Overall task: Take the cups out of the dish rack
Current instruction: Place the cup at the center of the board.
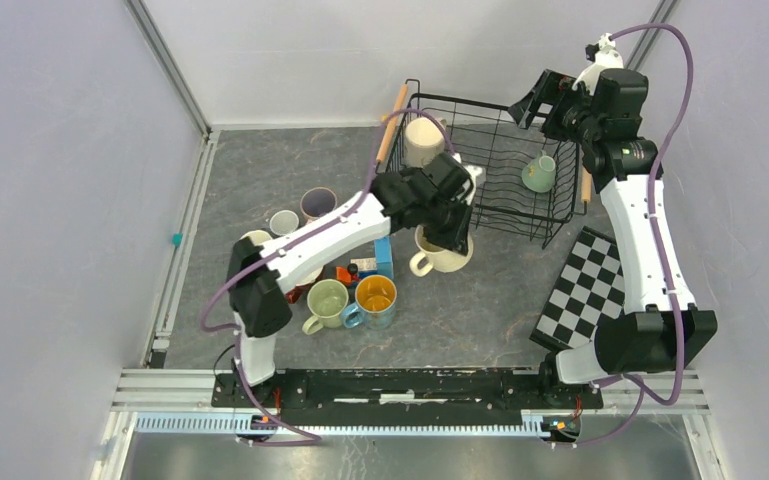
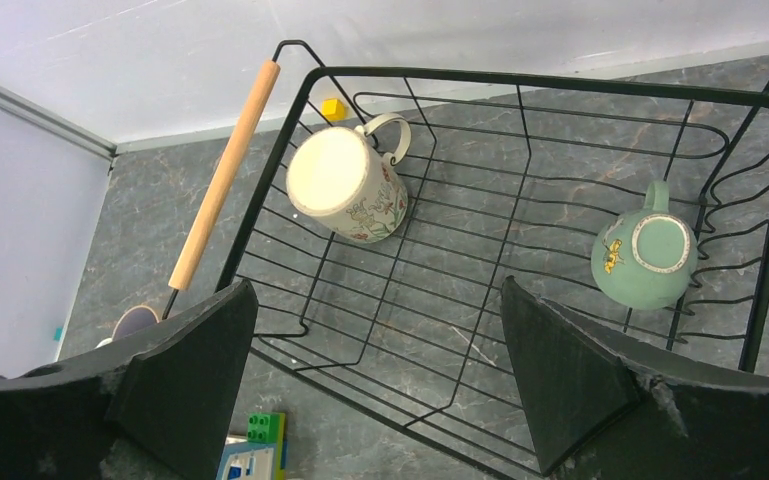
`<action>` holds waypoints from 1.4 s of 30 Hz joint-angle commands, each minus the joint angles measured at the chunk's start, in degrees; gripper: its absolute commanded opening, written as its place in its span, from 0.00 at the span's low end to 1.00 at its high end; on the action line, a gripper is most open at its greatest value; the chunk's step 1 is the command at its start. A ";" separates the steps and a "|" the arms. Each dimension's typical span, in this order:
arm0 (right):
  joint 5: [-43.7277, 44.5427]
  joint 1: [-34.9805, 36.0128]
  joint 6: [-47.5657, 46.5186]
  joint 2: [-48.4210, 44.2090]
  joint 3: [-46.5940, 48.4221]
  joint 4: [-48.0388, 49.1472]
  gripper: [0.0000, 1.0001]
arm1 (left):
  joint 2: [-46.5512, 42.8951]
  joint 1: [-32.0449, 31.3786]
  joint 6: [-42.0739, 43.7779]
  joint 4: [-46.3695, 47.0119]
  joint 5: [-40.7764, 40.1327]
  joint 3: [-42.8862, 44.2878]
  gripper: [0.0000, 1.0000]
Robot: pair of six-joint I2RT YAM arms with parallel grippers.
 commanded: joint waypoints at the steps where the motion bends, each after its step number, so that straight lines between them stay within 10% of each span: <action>1: -0.73 -0.06 -0.36 -0.71 0.82 1.42 0.98 | 4.36 -2.11 6.33 0.20 -7.34 4.95 0.02; 42: -3.41 0.03 -0.59 0.53 -4.52 4.24 0.98 | 15.69 -2.68 -25.12 -3.04 -33.38 -2.48 0.02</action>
